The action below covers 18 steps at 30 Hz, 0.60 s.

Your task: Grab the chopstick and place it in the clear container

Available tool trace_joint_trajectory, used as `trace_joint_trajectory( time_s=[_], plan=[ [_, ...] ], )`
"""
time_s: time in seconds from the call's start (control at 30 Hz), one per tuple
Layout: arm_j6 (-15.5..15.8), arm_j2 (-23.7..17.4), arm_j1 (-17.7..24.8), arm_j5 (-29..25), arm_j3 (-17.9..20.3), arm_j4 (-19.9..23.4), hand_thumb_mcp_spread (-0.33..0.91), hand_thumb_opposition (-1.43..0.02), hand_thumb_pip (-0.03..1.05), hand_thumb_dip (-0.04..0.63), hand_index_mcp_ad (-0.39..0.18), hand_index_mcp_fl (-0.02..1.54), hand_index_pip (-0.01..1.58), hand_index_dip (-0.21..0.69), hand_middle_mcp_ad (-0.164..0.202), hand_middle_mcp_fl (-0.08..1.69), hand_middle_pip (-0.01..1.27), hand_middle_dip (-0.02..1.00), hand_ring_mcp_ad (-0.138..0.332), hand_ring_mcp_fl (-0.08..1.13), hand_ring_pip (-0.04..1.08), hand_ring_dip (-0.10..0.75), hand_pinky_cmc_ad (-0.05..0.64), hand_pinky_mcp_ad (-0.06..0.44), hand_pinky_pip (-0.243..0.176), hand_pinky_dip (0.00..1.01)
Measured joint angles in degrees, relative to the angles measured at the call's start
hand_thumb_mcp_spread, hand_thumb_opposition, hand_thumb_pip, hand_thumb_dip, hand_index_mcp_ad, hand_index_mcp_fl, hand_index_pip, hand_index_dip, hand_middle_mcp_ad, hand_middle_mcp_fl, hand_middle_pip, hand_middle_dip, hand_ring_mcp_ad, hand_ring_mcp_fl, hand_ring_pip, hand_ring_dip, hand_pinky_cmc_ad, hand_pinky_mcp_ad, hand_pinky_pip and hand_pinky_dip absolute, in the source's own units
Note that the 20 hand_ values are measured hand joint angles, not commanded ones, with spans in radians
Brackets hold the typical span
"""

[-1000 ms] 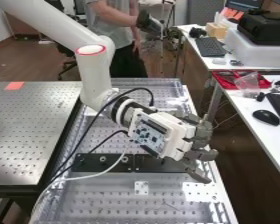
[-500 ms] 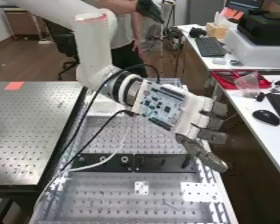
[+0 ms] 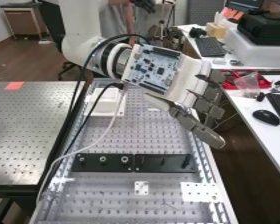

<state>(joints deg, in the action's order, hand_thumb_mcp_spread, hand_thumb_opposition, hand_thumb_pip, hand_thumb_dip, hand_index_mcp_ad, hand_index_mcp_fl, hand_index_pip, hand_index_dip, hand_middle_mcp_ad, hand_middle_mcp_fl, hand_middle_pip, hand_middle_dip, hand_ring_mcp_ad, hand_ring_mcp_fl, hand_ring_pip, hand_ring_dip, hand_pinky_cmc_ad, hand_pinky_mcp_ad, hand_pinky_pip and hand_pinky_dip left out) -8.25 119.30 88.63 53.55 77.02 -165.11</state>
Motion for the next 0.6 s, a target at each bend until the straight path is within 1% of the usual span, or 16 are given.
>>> trace_joint_trajectory(
  time_s=[0.17,0.27,0.47,0.6],
  plan=[
    [-1.27,-1.79,2.05,-2.42,1.29,-2.82,0.66,-1.04,0.53,0.262,-0.133,0.94,1.02,0.016,0.054,1.14,0.55,0.65,0.024,0.91,0.09,0.543,0.347,0.286,0.002,0.18],
    [-2.03,-2.81,3.80,-4.86,2.01,-4.26,0.66,-1.04,0.53,0.262,-0.133,0.94,1.00,0.019,0.051,1.14,0.54,0.65,0.024,0.91,0.09,0.543,0.344,0.286,0.002,0.19],
    [-2.15,-4.28,8.07,-10.24,2.60,-6.25,0.66,-1.05,0.53,0.262,-0.133,0.94,1.00,0.019,0.051,1.14,0.55,0.65,0.024,0.91,0.09,0.543,0.346,0.286,0.000,0.20],
    [-2.22,-4.79,11.97,-14.26,2.11,-8.27,0.66,-1.05,0.53,0.262,-0.133,0.94,1.00,0.019,0.051,1.14,0.55,0.65,0.024,0.91,0.09,0.543,0.346,0.286,0.003,0.21]
  ],
)
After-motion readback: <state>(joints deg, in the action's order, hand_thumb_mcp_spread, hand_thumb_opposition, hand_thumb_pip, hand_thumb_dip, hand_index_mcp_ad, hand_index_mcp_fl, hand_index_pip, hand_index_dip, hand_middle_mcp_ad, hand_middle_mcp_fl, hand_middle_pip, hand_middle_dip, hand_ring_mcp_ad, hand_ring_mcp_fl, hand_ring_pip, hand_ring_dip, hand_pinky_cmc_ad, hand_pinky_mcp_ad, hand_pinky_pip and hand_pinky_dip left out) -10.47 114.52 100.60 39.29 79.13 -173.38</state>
